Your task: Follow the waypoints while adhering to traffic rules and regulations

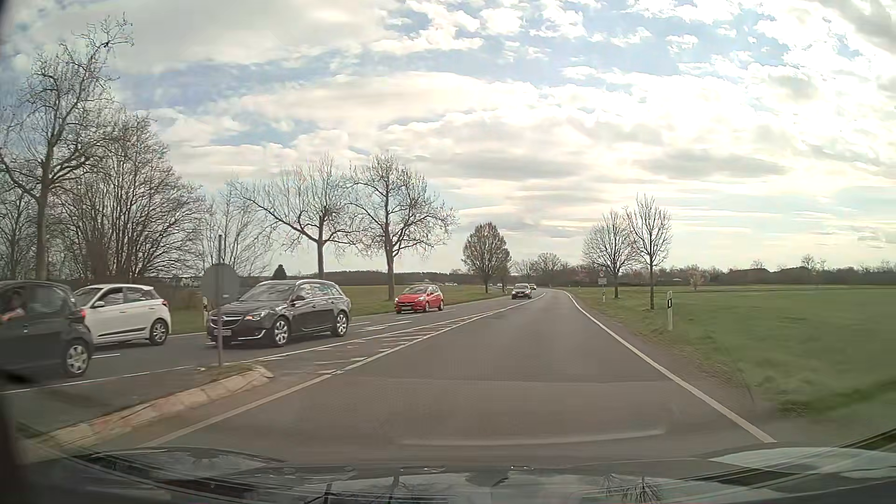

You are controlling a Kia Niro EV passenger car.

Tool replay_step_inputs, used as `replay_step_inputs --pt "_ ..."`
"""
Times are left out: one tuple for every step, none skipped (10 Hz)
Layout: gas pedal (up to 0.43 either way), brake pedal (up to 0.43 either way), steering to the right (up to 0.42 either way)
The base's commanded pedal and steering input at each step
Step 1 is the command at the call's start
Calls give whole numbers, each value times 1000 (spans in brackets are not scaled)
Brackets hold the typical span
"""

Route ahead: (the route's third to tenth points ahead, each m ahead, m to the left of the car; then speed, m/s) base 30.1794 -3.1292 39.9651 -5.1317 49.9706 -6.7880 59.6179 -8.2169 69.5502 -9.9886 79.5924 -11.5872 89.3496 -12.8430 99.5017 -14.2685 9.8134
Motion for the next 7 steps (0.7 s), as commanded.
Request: replay_step_inputs --pt "358 0 76" --pt "358 0 71" --pt "358 0 66" --pt "358 0 61" --pt "358 0 54" --pt "358 0 44" --pt "358 0 37"
